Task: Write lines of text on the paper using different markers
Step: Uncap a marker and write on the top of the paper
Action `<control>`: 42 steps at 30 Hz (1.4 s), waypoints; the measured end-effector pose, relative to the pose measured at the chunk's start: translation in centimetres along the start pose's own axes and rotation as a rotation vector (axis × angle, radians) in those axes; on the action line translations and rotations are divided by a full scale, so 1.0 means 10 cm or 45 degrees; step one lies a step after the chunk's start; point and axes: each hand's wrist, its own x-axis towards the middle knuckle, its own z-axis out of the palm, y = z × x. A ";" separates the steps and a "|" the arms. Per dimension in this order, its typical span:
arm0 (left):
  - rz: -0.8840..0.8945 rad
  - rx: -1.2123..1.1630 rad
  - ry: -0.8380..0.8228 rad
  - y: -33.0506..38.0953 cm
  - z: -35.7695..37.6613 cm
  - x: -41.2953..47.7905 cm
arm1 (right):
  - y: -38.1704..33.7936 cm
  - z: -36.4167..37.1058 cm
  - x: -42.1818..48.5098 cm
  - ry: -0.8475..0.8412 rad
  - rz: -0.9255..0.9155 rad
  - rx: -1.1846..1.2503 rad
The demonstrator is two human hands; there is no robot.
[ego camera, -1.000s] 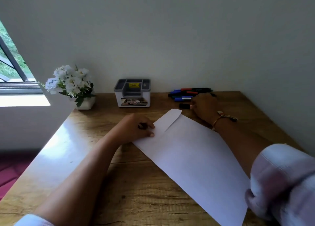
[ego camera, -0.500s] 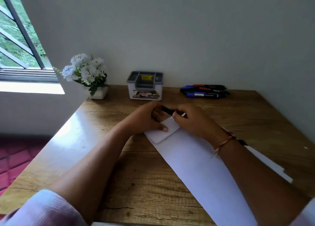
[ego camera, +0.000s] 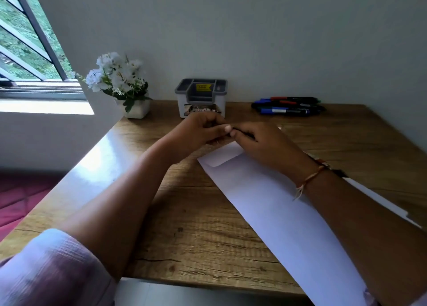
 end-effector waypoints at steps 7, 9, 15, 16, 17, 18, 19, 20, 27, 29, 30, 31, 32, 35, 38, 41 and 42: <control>-0.016 -0.096 -0.066 0.03 -0.02 0.00 | -0.03 0.00 -0.01 -0.017 0.052 0.073; -0.031 -0.057 -0.099 0.04 -0.03 -0.01 | -0.04 -0.01 -0.02 -0.054 0.067 0.062; -0.168 -0.401 0.099 0.08 -0.13 0.01 | -0.07 -0.03 -0.02 -0.050 0.255 0.130; -0.197 -0.509 0.166 0.09 -0.13 0.01 | -0.07 -0.03 -0.03 -0.049 0.292 0.168; -0.217 -0.601 0.218 0.09 -0.14 0.00 | -0.08 -0.04 -0.04 -0.046 0.301 0.191; -0.227 -0.684 0.257 0.11 -0.15 0.01 | -0.08 -0.04 -0.04 -0.042 0.288 0.208; -0.242 -0.751 0.293 0.12 -0.15 0.01 | -0.09 -0.03 -0.04 -0.037 0.267 0.231; -0.270 -0.784 0.334 0.12 -0.15 0.01 | -0.10 -0.02 -0.04 -0.032 0.255 0.266; -0.364 0.362 -0.200 0.04 -0.24 -0.04 | -0.15 -0.09 -0.02 0.086 0.569 0.853; -0.338 0.606 -0.351 0.06 -0.25 -0.05 | -0.14 -0.13 0.00 0.075 0.640 1.087; -0.335 0.661 -0.371 0.07 -0.25 -0.05 | -0.13 -0.15 0.01 0.065 0.655 1.215; -0.327 0.691 -0.389 0.08 -0.24 -0.04 | -0.13 -0.15 0.01 0.057 0.651 1.346; -0.321 0.716 -0.408 0.09 -0.23 -0.04 | -0.13 -0.14 0.01 0.050 0.626 1.467; -0.322 0.735 -0.427 0.10 -0.21 -0.05 | -0.19 0.02 -0.03 0.028 0.534 1.625; -0.317 0.716 -0.434 0.10 -0.23 -0.06 | -0.26 0.22 -0.04 0.039 0.558 1.421; -0.353 0.682 -0.485 0.12 -0.30 -0.08 | -0.29 0.29 -0.08 0.049 0.597 1.206; -0.374 0.676 -0.498 0.12 -0.33 -0.09 | -0.28 0.30 -0.09 0.056 0.585 1.146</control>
